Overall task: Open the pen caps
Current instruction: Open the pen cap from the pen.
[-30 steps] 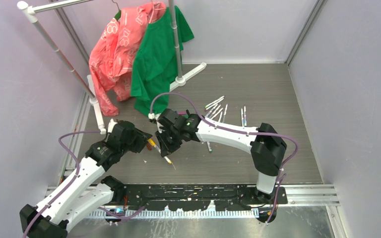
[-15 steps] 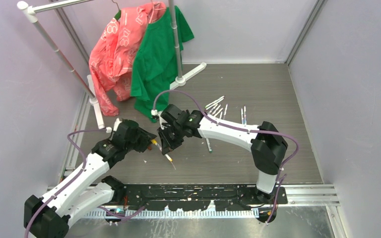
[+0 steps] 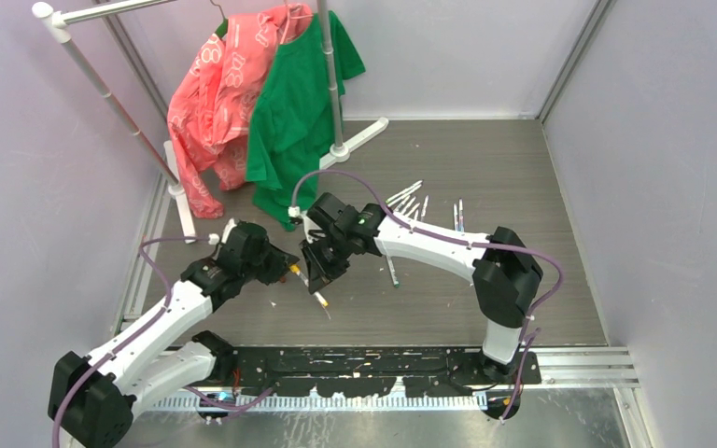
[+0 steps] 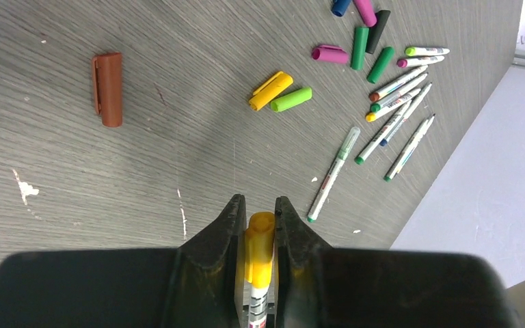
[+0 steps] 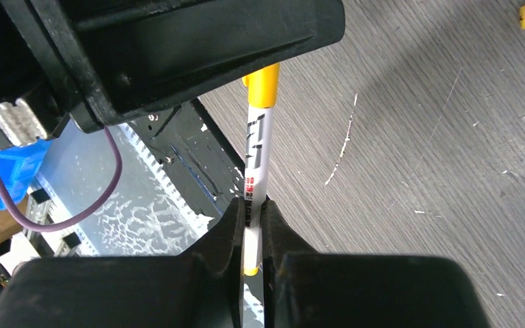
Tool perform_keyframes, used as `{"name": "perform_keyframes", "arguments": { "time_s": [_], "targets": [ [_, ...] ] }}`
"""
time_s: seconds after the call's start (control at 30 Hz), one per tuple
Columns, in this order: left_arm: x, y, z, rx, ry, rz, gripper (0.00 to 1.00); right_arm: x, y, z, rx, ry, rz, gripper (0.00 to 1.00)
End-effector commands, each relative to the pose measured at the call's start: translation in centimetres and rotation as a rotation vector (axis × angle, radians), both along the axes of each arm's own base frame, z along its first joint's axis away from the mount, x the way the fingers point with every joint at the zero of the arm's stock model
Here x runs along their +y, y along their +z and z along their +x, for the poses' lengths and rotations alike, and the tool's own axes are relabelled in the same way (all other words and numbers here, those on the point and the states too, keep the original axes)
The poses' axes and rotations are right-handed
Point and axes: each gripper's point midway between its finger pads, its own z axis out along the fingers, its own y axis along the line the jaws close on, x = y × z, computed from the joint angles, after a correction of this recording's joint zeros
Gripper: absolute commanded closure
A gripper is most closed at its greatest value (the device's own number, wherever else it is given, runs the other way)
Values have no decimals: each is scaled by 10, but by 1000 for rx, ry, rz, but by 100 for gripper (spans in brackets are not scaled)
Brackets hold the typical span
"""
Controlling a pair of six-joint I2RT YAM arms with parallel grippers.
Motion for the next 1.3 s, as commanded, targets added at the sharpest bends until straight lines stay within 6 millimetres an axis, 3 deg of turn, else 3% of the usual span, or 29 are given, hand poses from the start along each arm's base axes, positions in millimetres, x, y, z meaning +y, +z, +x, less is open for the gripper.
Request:
{"name": "perform_keyframes", "arguments": {
  "time_s": [0.0,0.13,0.3,0.47,0.63,0.87,1.0,1.27],
  "targets": [
    [-16,21,15,-97,-33,-69,90,3,29,-14,4,65,88,99],
    [-20,22,16,-107,-52,-86,100,2,31,-13,6,63,93,99],
    [-27,31,18,-138,-78,-113,100,0,30,-11,18,55,101,99],
    [-30,42,17,-157,-117,-109,100,3,28,-8,39,57,108,77],
    [-29,45,16,-168,-116,-116,100,11,28,-7,68,66,127,73],
    [-28,51,14,-180,-109,-129,100,17,22,-9,107,68,145,80],
    [-28,53,16,-184,-109,-128,100,17,18,-12,129,74,144,98],
    [-32,48,21,-137,-123,-87,100,0,10,-4,53,22,91,99]
  ]
}}
